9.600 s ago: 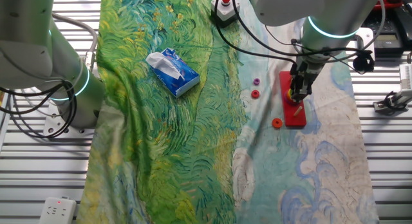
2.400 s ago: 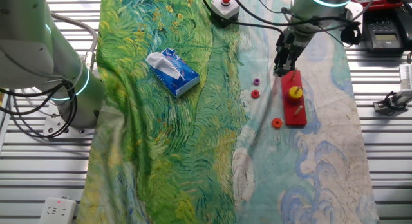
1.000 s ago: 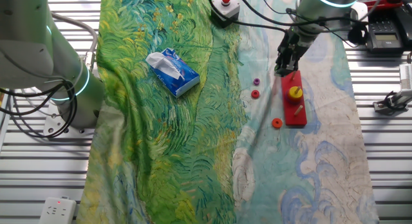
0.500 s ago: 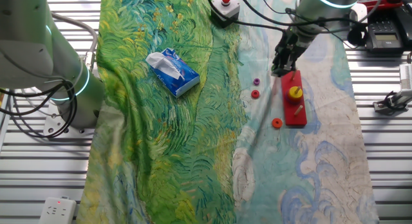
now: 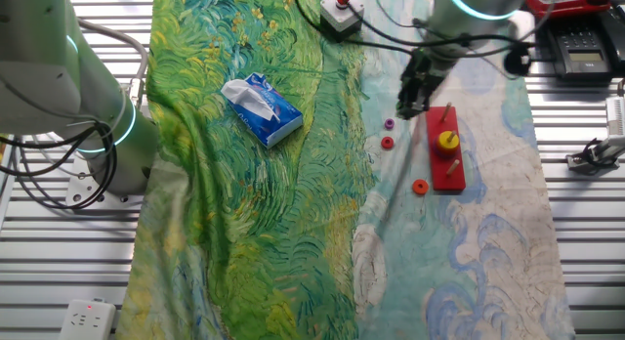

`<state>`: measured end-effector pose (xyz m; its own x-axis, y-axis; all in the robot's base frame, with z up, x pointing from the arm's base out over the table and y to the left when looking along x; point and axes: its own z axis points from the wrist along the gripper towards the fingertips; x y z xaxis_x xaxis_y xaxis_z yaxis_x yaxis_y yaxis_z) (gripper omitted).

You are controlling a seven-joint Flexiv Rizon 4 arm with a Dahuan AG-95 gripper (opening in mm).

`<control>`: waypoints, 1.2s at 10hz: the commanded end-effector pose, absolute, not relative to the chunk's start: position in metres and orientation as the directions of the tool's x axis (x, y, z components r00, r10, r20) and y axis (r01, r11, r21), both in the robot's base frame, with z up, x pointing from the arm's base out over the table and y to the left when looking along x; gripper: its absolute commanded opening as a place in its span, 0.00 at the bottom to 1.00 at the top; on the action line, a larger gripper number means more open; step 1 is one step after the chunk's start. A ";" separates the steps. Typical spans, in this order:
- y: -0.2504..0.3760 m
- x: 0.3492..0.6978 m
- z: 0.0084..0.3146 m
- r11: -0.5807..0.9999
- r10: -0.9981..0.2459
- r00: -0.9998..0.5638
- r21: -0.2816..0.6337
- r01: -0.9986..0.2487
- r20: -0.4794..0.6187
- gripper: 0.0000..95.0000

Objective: Take out one Hanoi block and throw it aside

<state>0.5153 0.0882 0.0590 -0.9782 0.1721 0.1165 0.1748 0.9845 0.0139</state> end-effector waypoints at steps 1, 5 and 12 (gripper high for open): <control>0.097 0.510 0.052 0.983 0.181 -0.977 0.013 0.184 0.112 0.00; 0.112 0.507 0.046 0.979 0.203 -0.972 0.009 0.205 0.114 0.00; 0.117 0.507 0.043 0.983 0.184 -0.977 -0.007 0.184 0.107 0.60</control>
